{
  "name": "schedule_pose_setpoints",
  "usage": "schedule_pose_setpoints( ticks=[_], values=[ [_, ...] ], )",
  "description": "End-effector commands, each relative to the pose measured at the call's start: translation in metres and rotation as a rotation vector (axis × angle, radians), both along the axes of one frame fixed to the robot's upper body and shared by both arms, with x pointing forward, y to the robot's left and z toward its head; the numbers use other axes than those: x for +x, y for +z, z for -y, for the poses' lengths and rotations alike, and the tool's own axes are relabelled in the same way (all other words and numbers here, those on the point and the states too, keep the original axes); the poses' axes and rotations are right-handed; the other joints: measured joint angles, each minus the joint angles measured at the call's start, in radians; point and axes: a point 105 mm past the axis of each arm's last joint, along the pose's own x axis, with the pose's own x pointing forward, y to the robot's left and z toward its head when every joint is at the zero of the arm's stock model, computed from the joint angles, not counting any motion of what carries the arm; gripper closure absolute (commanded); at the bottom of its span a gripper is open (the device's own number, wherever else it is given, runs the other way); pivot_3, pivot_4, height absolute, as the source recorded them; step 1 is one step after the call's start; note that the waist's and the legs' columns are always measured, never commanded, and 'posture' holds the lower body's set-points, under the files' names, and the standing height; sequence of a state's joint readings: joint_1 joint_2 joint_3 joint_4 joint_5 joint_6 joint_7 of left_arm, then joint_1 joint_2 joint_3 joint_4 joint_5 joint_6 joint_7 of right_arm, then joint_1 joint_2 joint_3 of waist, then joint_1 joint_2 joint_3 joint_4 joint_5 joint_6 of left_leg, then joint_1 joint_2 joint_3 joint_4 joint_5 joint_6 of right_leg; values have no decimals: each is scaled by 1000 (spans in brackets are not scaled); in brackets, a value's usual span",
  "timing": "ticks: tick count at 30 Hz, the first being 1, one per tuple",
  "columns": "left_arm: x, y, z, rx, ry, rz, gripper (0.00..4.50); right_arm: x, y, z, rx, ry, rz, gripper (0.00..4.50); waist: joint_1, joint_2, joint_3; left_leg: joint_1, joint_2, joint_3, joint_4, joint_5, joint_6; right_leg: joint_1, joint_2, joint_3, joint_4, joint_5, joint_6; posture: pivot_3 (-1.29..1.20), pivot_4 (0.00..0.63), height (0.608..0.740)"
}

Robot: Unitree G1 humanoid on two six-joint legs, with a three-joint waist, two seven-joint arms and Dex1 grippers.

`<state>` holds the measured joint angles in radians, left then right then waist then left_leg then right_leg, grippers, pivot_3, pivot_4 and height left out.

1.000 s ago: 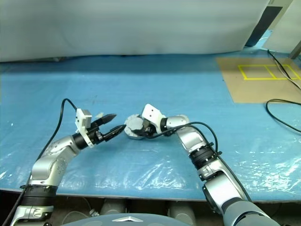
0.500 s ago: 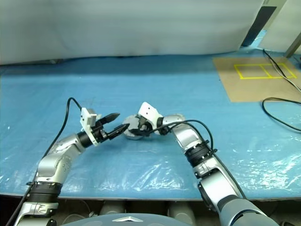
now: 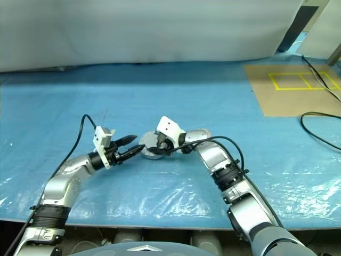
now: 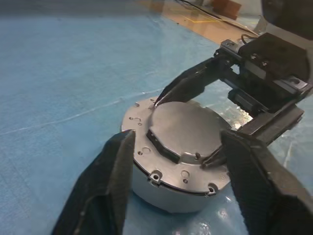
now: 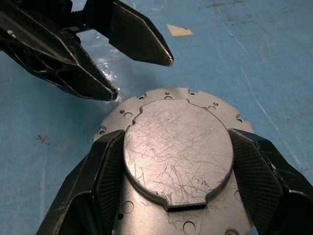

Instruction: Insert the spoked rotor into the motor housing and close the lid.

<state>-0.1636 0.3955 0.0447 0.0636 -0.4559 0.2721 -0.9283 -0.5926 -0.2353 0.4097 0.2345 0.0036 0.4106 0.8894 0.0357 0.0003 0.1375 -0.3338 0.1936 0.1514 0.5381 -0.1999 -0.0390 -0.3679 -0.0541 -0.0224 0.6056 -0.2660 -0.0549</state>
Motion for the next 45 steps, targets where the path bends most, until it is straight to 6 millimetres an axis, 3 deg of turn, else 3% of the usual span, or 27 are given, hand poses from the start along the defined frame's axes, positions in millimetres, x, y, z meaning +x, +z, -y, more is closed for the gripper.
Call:
schedule_pose_setpoints(
  ticks=[1, 7, 14, 20, 27, 32, 35, 38, 45],
  values=[
    [-1, 13, 3, -14, -29, 51, 2554, -24, -82, 31, -205, -63, -209, 1544, 2, -1, 0, 1, 0, 0, -1, 0, 0, 0, 0, 0, 0, 0, 0, 0, 150, 740],
    [0, 0, 2, 76, -36, 45, 4484, -21, -84, 34, -206, -64, -204, 1544, 2, 1, -2, 1, 0, 1, -2, 0, 0, 0, 0, 1, 0, -2, 3, 0, 150, 740],
    [11, -22, 4, 225, -41, 66, 4484, -18, -82, 36, -200, -72, -205, 1544, 5, 2, -4, 2, 0, 1, -3, 0, 0, 0, 0, 1, 0, -4, 7, 0, 150, 740],
    [15, -27, 17, 240, -80, 76, 4484, -18, -86, 38, -192, -76, -215, 1544, 7, 5, -10, 4, -3, 0, -4, 0, 0, 2, -3, 2, 0, -5, 8, 0, 150, 740],
    [12, -33, 24, 256, -113, 78, 4484, -12, -73, 35, -153, -69, -191, 1544, 11, 5, -11, 3, -4, 0, -7, 0, 0, 0, -3, 2, -2, -5, 9, 0, 150, 740],
    [13, -33, 23, 261, -117, 84, 4500, -13, -70, 31, -92, -65, -212, 14, 14, 5, -11, 1, -4, 1, -8, 0, 0, -1, -3, 2, -3, -6, 10, 0, 150, 740],
    [14, -33, 23, 266, -125, 88, 4500, -14, -69, 27, -58, -66, -223, 14, 15, 5, -11, 0, -4, 1, -9, 0, 0, -1, -3, 2, -5, -6, 10, 0, 150, 740],
    [14, -31, 23, 263, -124, 89, 4500, -7, -53, 25, 8, -81, -174, 14, 15, 5, -11, 0, -4, 1, -11, 0, 0, -1, -4, 2, -7, -4, 6, 0, 150, 740],
    [15, -31, 23, 265, -126, 92, 4500, 3, 9, 26, 198, -49, -48, 14, 27, 5, -5, -4, -4, 1, -12, 0, 0, -3, -3, -1, -13, -3, 5, 0, 150, 740]
  ],
)
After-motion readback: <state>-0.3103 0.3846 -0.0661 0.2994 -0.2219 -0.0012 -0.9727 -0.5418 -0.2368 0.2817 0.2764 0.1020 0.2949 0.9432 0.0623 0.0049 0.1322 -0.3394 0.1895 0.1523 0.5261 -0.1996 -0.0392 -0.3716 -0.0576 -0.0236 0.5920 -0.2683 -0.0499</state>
